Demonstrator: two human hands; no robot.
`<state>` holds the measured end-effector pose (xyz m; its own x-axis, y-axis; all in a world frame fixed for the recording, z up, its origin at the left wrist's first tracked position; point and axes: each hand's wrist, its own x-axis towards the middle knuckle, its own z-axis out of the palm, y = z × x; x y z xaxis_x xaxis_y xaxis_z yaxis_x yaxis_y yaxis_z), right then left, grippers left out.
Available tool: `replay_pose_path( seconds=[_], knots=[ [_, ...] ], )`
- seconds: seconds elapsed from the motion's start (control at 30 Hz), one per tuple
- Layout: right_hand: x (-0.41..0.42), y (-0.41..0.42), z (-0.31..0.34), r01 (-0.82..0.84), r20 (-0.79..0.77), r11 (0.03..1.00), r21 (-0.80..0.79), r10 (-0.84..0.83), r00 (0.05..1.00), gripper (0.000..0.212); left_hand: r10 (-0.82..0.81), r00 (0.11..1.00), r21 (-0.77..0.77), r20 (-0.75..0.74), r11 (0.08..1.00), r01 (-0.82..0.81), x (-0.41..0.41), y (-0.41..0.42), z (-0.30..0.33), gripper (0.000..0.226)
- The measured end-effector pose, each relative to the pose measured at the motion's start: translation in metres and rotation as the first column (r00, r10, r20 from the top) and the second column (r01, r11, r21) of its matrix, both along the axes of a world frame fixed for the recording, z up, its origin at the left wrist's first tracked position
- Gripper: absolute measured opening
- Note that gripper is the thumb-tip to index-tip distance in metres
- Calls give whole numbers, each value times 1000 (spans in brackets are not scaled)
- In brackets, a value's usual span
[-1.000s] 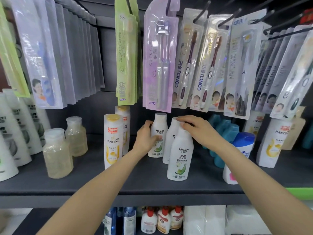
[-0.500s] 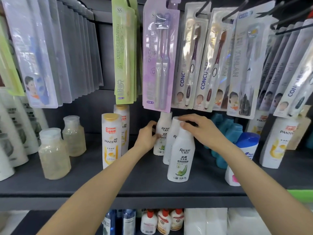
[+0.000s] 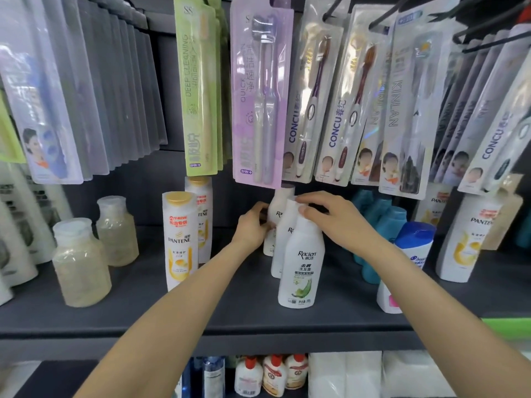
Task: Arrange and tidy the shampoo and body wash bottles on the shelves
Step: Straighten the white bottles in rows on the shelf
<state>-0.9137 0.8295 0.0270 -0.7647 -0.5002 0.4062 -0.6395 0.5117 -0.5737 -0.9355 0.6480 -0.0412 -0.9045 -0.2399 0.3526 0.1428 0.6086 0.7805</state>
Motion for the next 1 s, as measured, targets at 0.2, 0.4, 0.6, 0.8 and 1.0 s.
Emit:
replay_pose_path(
  seconds=[0.2, 0.4, 0.6, 0.8, 1.0],
  knots=[
    [8, -2, 4, 26, -74, 999, 30, -24, 997, 33, 85, 995, 50, -58, 995, -82, 22, -1, 8, 38],
    [38, -12, 10, 54, -313, 997, 53, -35, 949, 31, 58, 973, 9, -222, 998, -57, 76, -4, 22, 28],
    [86, -53, -5, -55, -311, 998, -3, 52, 949, 26, 138, 932, -98, -335, 979, -180, 133, -23, 22, 18],
    [93, -113, -27, -110, -63, 990, -86, 105, 993, 29, 340, 833, -47, -437, 916, -399, 165, -75, 7, 36],
    [87, -156, -40, -77, 273, 963, -258, 149, 950, 35, 108, 973, -41, -204, 992, -119, 167, -113, 3, 53]
  ],
)
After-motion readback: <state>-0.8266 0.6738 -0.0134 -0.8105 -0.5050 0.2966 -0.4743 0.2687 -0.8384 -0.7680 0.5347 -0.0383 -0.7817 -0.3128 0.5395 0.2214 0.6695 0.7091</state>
